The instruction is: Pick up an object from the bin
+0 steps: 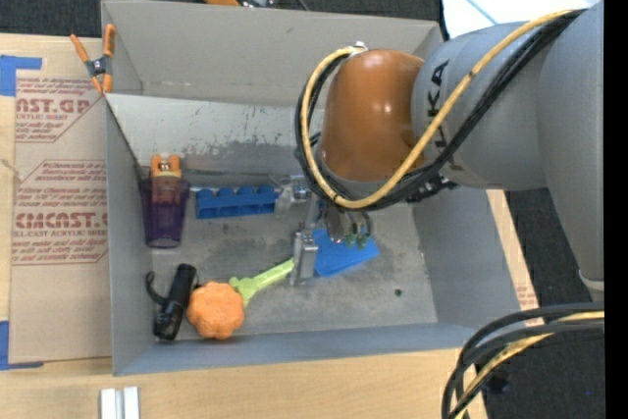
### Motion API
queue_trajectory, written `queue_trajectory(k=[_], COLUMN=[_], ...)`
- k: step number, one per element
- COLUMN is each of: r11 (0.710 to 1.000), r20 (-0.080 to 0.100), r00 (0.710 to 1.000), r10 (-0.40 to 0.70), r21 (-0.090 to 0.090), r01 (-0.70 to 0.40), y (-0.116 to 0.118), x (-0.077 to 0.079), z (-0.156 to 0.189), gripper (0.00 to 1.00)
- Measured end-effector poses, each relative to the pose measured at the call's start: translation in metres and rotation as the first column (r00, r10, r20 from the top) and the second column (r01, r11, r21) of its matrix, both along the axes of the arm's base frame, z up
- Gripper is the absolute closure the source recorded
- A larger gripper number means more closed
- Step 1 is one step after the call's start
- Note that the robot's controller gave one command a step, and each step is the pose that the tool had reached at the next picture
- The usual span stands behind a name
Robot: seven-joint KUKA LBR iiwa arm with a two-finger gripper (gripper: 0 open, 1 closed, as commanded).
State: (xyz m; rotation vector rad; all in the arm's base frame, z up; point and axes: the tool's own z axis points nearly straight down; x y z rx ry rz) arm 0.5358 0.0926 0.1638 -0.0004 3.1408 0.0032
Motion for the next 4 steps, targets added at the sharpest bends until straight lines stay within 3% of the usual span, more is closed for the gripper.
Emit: queue_trajectory(k=[1, 2, 3, 4], r11=[1.000, 0.982, 0.995, 0.995], r20=[0.000, -0.005, 0.004, 0.004], r00=[1.000, 0.982, 0.995, 0.995], r10=[0.000, -0.190, 0.102, 0.101], r21=[0.000, -0.001, 0.002, 0.002], r01=[0.000, 0.190, -0.102, -0.101], y=[0.000, -0.042, 0.071, 0.071], x=[0.000, -0.031, 0.002, 0.002], z=[0.000, -0.047, -0.053, -0.053], gripper=[0.00, 0.00, 1.00, 1.00])
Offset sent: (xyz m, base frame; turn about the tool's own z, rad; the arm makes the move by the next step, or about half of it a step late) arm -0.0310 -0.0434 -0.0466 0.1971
